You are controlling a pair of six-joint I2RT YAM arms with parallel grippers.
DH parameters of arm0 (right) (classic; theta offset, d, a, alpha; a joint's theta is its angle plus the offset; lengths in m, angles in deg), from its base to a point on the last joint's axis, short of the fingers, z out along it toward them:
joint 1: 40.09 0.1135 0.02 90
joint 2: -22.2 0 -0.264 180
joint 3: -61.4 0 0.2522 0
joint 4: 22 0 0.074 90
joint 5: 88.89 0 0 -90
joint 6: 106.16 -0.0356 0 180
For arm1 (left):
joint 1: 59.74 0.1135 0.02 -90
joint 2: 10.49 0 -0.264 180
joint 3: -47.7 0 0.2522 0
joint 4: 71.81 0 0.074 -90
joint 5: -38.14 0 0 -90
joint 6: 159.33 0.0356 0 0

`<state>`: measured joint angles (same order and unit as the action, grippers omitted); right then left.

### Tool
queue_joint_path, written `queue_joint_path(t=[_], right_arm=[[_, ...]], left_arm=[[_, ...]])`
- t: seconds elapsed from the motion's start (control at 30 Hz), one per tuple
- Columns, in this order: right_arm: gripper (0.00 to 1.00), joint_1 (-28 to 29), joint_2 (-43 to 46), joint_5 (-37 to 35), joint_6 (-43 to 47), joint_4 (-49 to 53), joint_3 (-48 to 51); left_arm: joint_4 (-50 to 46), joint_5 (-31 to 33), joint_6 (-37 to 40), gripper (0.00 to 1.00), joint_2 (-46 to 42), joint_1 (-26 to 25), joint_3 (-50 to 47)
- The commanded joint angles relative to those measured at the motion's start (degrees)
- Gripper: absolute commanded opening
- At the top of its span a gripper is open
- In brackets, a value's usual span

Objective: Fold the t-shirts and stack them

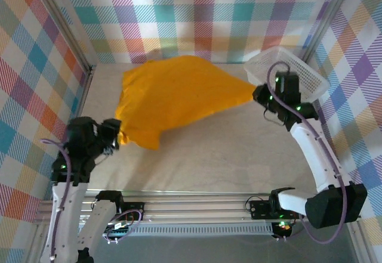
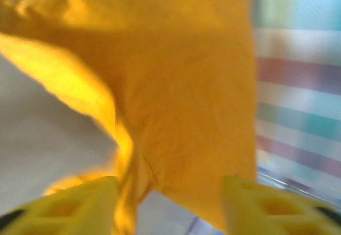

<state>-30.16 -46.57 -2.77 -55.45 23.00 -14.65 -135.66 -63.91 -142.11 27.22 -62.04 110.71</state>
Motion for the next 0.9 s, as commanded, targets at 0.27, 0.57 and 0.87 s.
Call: queue_joint_path(t=[0.27, 0.57, 0.87], right_arm=[[0.45, 7.06, -12.49, -8.97, 1.06, 0.12, -3.81], [0.43, 8.98, -35.23, 3.95, 6.83, -4.72, -16.74], [0.41, 7.5, -51.52, 5.81, 8.65, 5.27, -29.01]], left_arm=[[3.32, 10.25, 5.48, 0.58, 19.34, -0.53, 4.02], [14.33, 7.15, 5.33, 0.45, 48.5, 4.74, 12.82], [13.87, 2.84, 11.14, 0.41, 70.02, 6.44, 24.5]])
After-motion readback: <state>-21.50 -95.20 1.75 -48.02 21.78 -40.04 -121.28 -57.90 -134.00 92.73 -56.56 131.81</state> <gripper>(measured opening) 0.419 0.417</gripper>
